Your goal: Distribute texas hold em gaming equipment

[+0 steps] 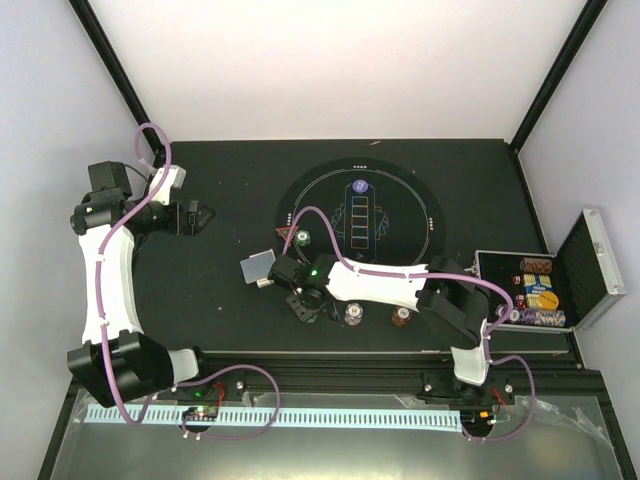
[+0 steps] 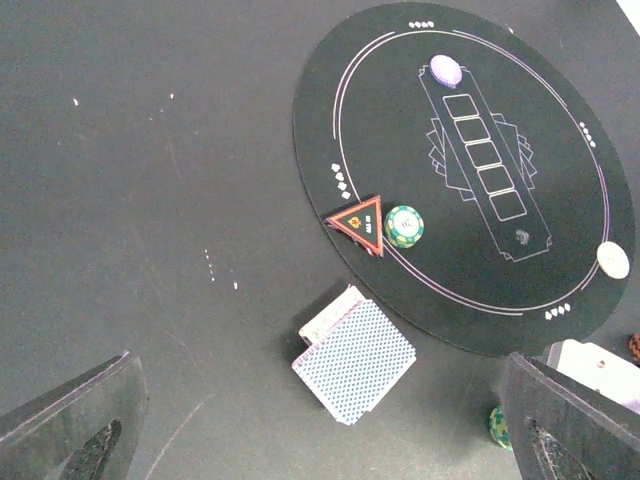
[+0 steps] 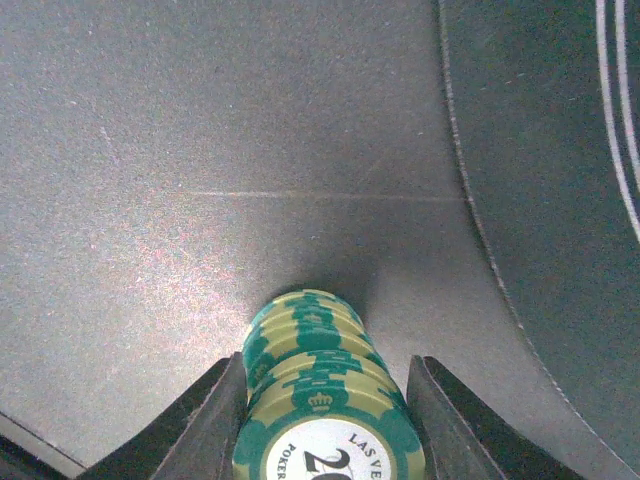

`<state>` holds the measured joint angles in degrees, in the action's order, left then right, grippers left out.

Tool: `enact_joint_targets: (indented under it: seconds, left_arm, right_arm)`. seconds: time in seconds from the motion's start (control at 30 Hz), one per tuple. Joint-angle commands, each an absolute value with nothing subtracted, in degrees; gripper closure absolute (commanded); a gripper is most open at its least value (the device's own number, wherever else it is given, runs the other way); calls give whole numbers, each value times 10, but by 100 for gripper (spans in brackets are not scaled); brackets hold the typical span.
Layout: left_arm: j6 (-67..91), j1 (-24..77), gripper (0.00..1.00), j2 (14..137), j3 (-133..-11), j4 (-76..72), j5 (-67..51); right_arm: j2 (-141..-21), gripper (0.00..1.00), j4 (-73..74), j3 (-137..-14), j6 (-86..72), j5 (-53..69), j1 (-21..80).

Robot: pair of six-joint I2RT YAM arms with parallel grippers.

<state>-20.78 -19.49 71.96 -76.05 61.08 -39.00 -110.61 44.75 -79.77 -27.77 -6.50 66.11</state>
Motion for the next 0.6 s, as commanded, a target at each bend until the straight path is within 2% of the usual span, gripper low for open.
enact_joint_targets:
  seconds: [0.0,0.33,0.57]
  left_arm:
    - [-210,-201,1,709,-790,620,-391]
    - [-207,-201,1,711,-794,621,-393]
    - [-206,-202,1,718,-794,618,-396]
  right_arm:
    - [-1054,98,476,-828,-279,-74,646]
    - [-1020,98,513,-877,-227,-95,522]
    - [-1111,98,512,-977,-177,-122,362]
